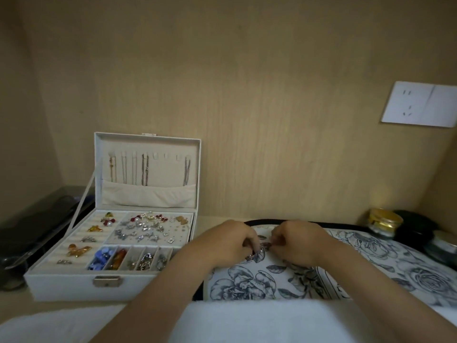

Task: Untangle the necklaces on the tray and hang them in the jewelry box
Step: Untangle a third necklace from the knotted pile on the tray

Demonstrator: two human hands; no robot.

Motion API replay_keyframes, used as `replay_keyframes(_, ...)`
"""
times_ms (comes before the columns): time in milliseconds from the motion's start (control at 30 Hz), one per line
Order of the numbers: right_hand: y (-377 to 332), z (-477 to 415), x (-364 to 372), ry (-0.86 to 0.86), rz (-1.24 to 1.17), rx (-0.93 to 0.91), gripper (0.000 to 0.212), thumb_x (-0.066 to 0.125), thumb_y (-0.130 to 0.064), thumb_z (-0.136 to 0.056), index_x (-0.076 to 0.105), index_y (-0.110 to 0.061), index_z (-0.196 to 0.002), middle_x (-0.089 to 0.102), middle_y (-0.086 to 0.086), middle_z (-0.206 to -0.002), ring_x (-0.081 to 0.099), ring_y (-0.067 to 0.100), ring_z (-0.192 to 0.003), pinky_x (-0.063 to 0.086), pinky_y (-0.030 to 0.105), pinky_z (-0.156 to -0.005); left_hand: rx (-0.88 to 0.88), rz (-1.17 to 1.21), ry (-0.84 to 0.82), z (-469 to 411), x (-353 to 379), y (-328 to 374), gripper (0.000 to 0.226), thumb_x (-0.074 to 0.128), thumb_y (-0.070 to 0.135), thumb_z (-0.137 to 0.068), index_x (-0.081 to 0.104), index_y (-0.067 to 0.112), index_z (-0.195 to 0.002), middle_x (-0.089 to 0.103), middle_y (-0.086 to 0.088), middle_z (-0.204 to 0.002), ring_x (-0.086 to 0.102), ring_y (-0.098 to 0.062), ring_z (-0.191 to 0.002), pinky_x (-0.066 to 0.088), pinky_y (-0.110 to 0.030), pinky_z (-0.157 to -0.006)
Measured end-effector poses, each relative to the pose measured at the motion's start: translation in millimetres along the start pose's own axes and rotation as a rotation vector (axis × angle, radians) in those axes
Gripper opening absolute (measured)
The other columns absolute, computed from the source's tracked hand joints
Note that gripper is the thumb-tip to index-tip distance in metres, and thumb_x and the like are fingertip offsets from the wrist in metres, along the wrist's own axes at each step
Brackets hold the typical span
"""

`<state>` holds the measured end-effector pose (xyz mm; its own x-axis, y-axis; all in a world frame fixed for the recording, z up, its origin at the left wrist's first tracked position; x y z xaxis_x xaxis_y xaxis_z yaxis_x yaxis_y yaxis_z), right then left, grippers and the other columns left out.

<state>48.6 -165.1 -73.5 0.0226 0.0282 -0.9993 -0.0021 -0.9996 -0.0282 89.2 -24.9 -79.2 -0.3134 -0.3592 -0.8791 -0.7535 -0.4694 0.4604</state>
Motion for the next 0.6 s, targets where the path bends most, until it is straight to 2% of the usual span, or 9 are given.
replay_keyframes(67,-2.5,-2.4,0.7,0.093,-0.042,-0.041,0.012,0.062,-0.037,-0.087,0.065,-0.034,-0.097,0.057,-0.014,-0.095,0.059,0.012,-0.089,0.045,0.027,-0.072,-0.006,-0.055,0.049,-1.5,-2.6,-1.3,0.023,0.061,0.013,-0.094,0.073,0.025,-0.109,0.061,0.009,-0.104,0.059,-0.008,-0.093,0.052,-0.03,-0.088)
replay_keyframes(100,-6.4,-3.0,3.3,0.115,-0.116,-0.09,0.019,0.063,-0.032,-0.087,0.064,-0.035,-0.106,0.055,-0.014,-0.102,0.059,0.011,-0.092,0.048,0.029,-0.077,-0.02,-0.083,0.067,-1.8,-3.2,-3.9,0.024,0.06,0.013,-0.095,0.073,0.026,-0.111,0.059,0.007,-0.104,0.059,-0.011,-0.093,0.052,-0.033,-0.087)
replay_keyframes(167,-14.5,-5.2,11.7,0.082,-0.24,-0.191,0.03,0.065,-0.025,-0.088,0.065,-0.037,-0.116,0.054,-0.014,-0.108,0.058,0.007,-0.097,0.049,0.027,-0.086,-0.045,-0.148,0.052,-1.7,-1.2,-8.2,0.026,0.061,0.015,-0.095,0.072,0.028,-0.114,0.061,0.004,-0.107,0.061,-0.014,-0.094,0.052,-0.035,-0.087)
replay_keyframes(233,-16.8,-7.8,15.6,0.062,-0.25,-0.239,0.026,0.066,-0.026,-0.09,0.07,-0.037,-0.113,0.055,-0.015,-0.107,0.058,0.006,-0.097,0.048,0.025,-0.088,-0.049,-0.187,0.017,-0.7,1.5,-9.0,0.028,0.063,0.017,-0.094,0.071,0.03,-0.118,0.063,0.004,-0.11,0.059,-0.013,-0.099,0.048,-0.027,-0.089)
replay_keyframes(300,-9.1,-10.4,14.7,0.078,-0.254,-0.217,0.019,0.067,-0.032,-0.091,0.074,-0.036,-0.109,0.057,-0.017,-0.102,0.057,0.005,-0.093,0.047,0.023,-0.083,-0.055,-0.203,0.005,0.7,2.0,-7.0,0.03,0.065,0.02,-0.093,0.069,0.029,-0.121,0.062,0.005,-0.113,0.056,-0.01,-0.102,0.044,-0.023,-0.089)
replay_keyframes(467,14.1,-8.1,9.6,0.071,-0.238,-0.127,0.016,0.066,-0.036,-0.091,0.076,-0.034,-0.103,0.071,-0.014,-0.106,0.064,0.007,-0.094,0.05,0.025,-0.081,-0.155,-0.261,-0.043,-5.9,7.1,-4.5,0.037,0.065,0.038,-0.092,0.064,0.03,-0.128,0.056,0.003,-0.114,0.052,-0.012,-0.107,0.046,-0.033,-0.095)
replay_keyframes(600,17.1,-7.0,4.2,0.08,-0.184,-0.098,0.024,0.063,-0.023,-0.09,0.075,-0.035,-0.107,0.07,-0.015,-0.113,0.064,0.01,-0.102,0.051,0.026,-0.083,-0.232,-0.226,-0.044,-18.6,7.0,0.3,0.032,0.061,0.04,-0.092,0.067,0.032,-0.123,0.058,0.009,-0.105,0.056,-0.01,-0.099,0.049,-0.03,-0.089)
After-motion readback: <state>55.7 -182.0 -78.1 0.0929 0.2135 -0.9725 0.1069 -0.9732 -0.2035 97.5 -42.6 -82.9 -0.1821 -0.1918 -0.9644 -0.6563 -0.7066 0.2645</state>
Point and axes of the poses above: each hand's wrist, its own z-axis away from the middle knuckle, its own x-axis out of the palm, y = z × x, the point moved 7 cm from there along -z, towards the middle knuckle
